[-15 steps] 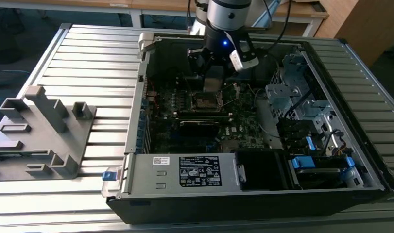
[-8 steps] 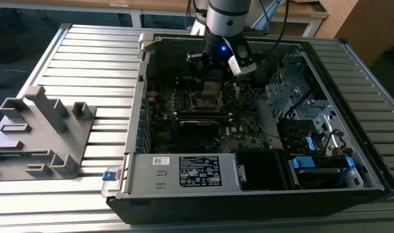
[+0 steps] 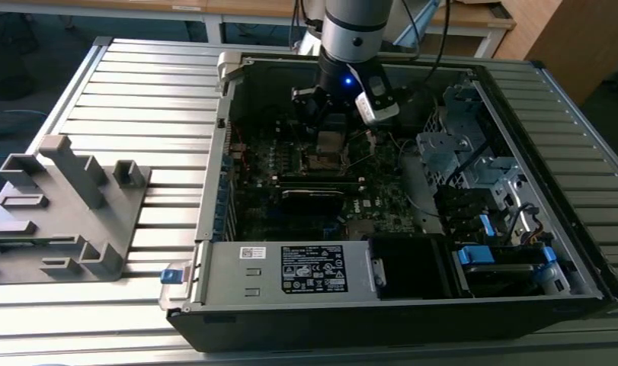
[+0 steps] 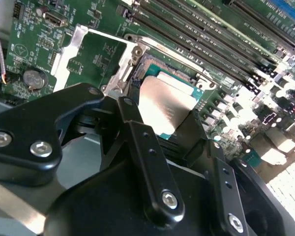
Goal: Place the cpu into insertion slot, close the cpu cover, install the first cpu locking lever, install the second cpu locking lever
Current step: 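Place the cpu into insertion slot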
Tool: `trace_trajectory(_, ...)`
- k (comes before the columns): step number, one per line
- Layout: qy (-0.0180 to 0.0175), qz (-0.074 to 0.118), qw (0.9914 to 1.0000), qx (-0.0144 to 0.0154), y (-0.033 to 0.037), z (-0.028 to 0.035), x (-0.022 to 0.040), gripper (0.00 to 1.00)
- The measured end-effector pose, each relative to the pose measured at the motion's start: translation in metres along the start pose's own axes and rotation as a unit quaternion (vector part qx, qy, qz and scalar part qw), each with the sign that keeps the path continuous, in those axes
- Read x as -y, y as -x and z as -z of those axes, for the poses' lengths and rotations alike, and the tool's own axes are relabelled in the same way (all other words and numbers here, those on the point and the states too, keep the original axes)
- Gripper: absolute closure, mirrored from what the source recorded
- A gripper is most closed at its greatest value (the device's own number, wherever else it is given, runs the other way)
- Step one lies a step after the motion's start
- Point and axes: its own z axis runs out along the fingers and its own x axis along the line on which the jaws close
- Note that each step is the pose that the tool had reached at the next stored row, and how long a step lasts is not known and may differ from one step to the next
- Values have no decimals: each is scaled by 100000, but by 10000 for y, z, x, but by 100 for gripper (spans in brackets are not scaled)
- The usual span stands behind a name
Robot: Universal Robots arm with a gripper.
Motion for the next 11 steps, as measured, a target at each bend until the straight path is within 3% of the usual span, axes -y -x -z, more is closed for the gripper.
trace_trajectory(11, 0, 5, 100000, 11, -12, -137, 3, 46)
